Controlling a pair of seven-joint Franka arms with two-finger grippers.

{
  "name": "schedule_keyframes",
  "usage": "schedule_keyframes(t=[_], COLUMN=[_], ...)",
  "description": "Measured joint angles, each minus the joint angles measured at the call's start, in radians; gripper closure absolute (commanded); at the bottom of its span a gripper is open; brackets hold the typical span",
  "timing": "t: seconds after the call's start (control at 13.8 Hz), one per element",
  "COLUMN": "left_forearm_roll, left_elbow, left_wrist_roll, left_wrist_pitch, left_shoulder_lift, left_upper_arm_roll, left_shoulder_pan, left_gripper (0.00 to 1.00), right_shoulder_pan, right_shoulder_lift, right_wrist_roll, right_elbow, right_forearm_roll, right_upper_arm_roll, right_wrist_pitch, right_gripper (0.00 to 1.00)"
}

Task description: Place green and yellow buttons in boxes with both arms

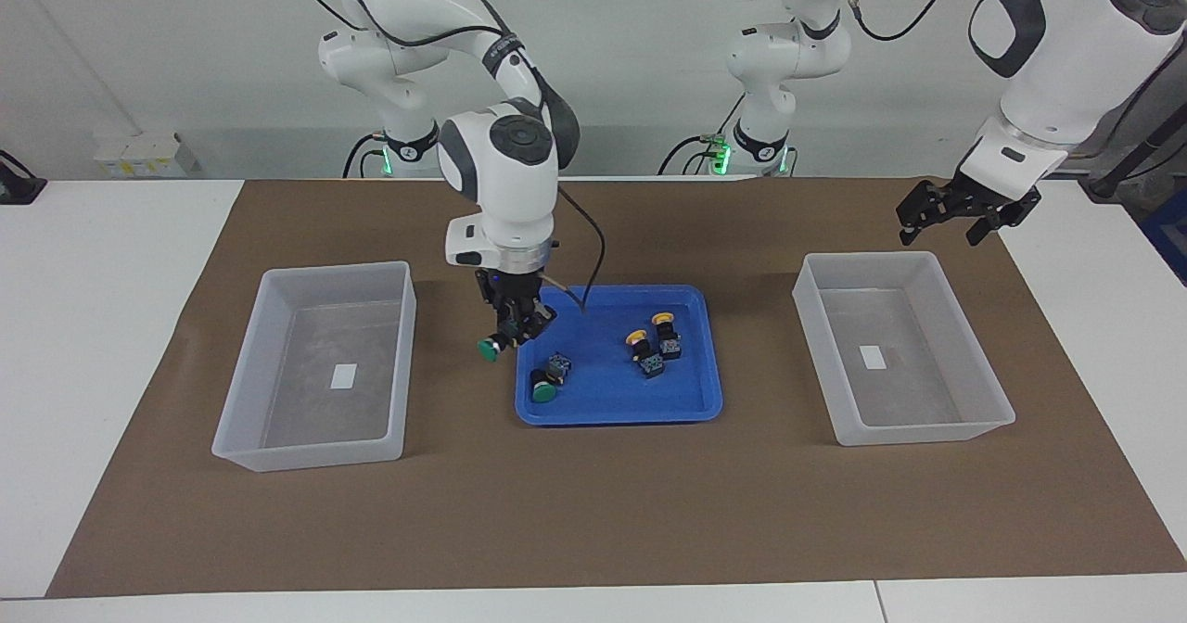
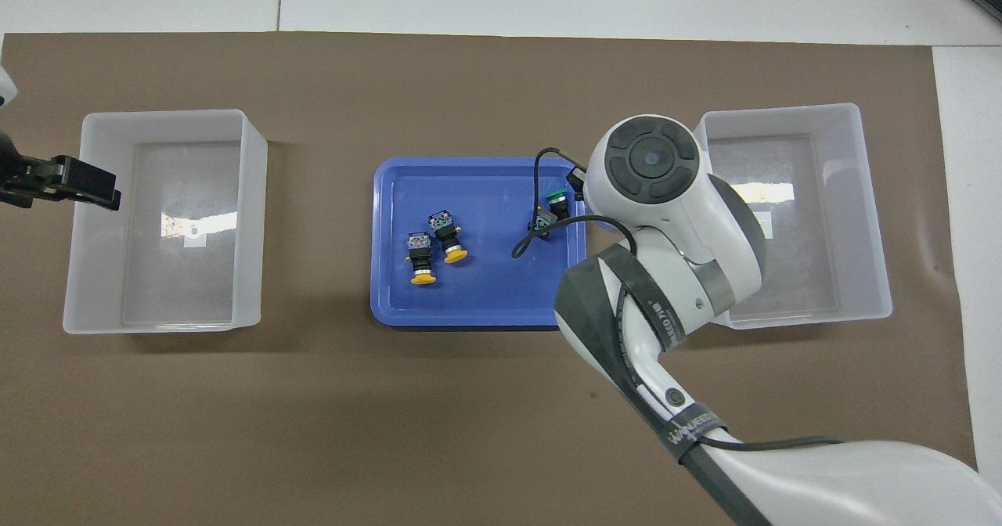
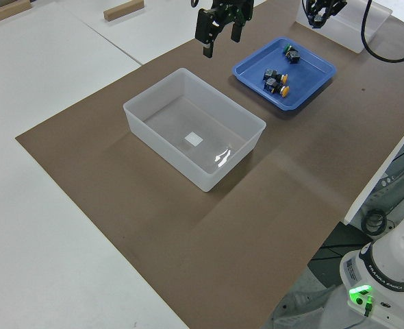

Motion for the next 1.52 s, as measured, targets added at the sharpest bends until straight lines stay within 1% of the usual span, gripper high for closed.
schedule_keyframes(t=[0.14,0.36,0.51,0.65,0.72,0.8,0.94,1.01,1.23,1.3,1.52], left_forearm_roll=[0.0,0.0,0.0,0.0,0.0,0.0,0.0,-0.001,-0.002,-0.002,-0.002], left_elbow=[0.0,0.0,0.0,-0.003,-0.017,-0.042,-0.101,-0.135,-0.272,-0.307,-0.343], left_wrist_roll=[0.0,0.001,0.004,0.004,0.003,0.0,-0.01,-0.014,-0.082,-0.117,-0.238], left_wrist_pitch=[0.0,-0.001,-0.001,-0.001,0.007,0.03,0.09,0.13,0.275,0.303,0.34], left_shoulder_lift=[0.0,0.0,-0.003,-0.007,-0.013,-0.023,-0.044,-0.055,-0.102,-0.114,-0.122], left_upper_arm_roll=[0.0,-0.001,-0.006,-0.01,-0.01,-0.011,-0.011,-0.011,-0.012,-0.012,-0.015], left_shoulder_pan=[0.0,-0.001,-0.006,-0.026,-0.037,-0.047,-0.056,-0.058,-0.097,-0.119,-0.188], left_gripper=[0.0,0.0,0.0,0.0,0.0,0.0,0.0,0.0,0.0,0.0,0.0], right_shoulder_pan=[-0.049,-0.123,-0.173,-0.223,-0.25,-0.279,-0.328,-0.343,-0.382,-0.399,-0.432], right_shoulder_lift=[-0.03,-0.056,-0.063,-0.069,-0.072,-0.074,-0.075,-0.074,-0.064,-0.057,-0.018], right_wrist_roll=[-0.14,-0.334,-0.46,-0.606,-0.684,-0.762,-0.908,-0.969,-1.157,-1.214,-1.351], right_elbow=[-0.026,-0.037,-0.041,-0.068,-0.093,-0.126,-0.188,-0.207,-0.232,-0.234,-0.236], right_forearm_roll=[0.0,0.0,0.0,0.0,0.0,0.008,0.042,0.045,0.055,0.065,0.134], right_upper_arm_roll=[-0.001,-0.002,-0.003,-0.003,-0.004,-0.004,-0.004,-0.004,-0.004,-0.004,-0.004], right_wrist_pitch=[-0.033,-0.08,-0.093,-0.088,-0.062,-0.01,0.095,0.127,0.205,0.23,0.31], right_gripper=[1.0,1.0,1.0,1.0,1.0,1.0,1.0,1.0,1.0,1.0,1.0])
